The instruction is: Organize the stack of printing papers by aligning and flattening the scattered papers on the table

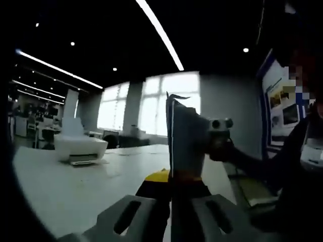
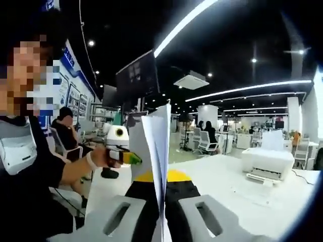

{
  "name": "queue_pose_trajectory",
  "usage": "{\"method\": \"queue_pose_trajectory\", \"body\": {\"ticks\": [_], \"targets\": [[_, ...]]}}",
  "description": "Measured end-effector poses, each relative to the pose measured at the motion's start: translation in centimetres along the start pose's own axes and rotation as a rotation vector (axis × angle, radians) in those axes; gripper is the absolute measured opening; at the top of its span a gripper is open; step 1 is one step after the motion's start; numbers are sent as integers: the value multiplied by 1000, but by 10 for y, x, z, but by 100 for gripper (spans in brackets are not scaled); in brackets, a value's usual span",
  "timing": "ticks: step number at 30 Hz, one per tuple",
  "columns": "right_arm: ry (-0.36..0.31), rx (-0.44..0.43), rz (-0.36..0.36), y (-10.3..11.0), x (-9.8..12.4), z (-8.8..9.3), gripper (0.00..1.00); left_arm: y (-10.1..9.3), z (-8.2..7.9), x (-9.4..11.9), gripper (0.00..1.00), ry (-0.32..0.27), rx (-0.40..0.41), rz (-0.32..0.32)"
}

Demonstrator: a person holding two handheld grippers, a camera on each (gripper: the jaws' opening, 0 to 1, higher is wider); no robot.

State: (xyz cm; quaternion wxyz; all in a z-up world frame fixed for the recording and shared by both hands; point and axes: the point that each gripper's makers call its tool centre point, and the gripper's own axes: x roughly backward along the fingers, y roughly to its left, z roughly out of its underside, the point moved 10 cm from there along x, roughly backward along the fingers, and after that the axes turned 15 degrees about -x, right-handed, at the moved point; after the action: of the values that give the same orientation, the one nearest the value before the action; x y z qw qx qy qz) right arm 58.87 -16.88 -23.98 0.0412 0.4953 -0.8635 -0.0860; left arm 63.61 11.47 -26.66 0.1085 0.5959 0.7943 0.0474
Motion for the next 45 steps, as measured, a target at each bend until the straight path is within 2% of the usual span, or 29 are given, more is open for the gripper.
{"method": "queue_pose_trajectory", "body": {"ticks": [3,6,7,8,9,10,12,13,16,22,26,27,28,29,30,31,32,33,34,37,38,42,43,45], "targets": [[-12,23,1,5,0,-8,0,0,-8,-2,6,5,-20,1],[-12,34,7,3,0,-9,0,2,-7,-2,6,15,-9,4],[12,26,-34,-2,0,2,3,1,0,-2,7,25,-7,9],[31,-2,-36,-5,-1,10,11,0,5,-2,14,36,6,14],[51,-35,-12,-9,-1,18,18,-2,11,-2,20,51,57,18],[103,-53,9,-13,0,26,19,-2,12,-2,23,53,68,19],[80,-10,18,-15,0,28,15,-4,17,-3,17,48,78,40],[69,13,13,-16,1,27,9,-5,17,-4,13,48,70,56],[67,-29,-5,-14,3,24,0,-6,14,-5,7,39,40,69],[44,-70,3,-10,1,10,0,-3,1,-9,6,29,50,60],[44,-72,-5,-9,0,5,0,-2,-1,-10,6,32,58,55],[55,-62,-30,-9,0,9,2,-3,2,-10,8,37,55,56],[62,-66,-30,-10,0,14,11,-4,6,-9,15,40,60,56],[82,-99,-2,-12,1,22,19,-5,11,-9,21,46,105,61],[112,-118,0,-13,1,28,19,-6,15,-9,22,44,134,68],[128,-123,-10,-14,1,32,14,-6,17,-9,18,37,137,79],[116,-110,-15,-13,1,33,10,-7,18,-9,13,35,135,87],[104,-71,-26,-11,2,32,1,-9,17,-9,9,28,109,105],[105,-40,-47,-9,1,30,0,-13,15,-10,7,24,99,107],[91,-53,-27,-7,2,26,0,-13,9,-11,6,16,92,102],[81,-83,-23,-7,1,22,0,-12,4,-11,6,5,103,104],[42,-109,-55,-4,2,11,0,-8,-7,-11,7,-7,89,97],[32,-118,-69,-6,2,15,2,-7,-2,-11,11,-2,99,95],[53,-189,-30,-11,2,30,19,-9,13,-10,22,31,164,98]]}}
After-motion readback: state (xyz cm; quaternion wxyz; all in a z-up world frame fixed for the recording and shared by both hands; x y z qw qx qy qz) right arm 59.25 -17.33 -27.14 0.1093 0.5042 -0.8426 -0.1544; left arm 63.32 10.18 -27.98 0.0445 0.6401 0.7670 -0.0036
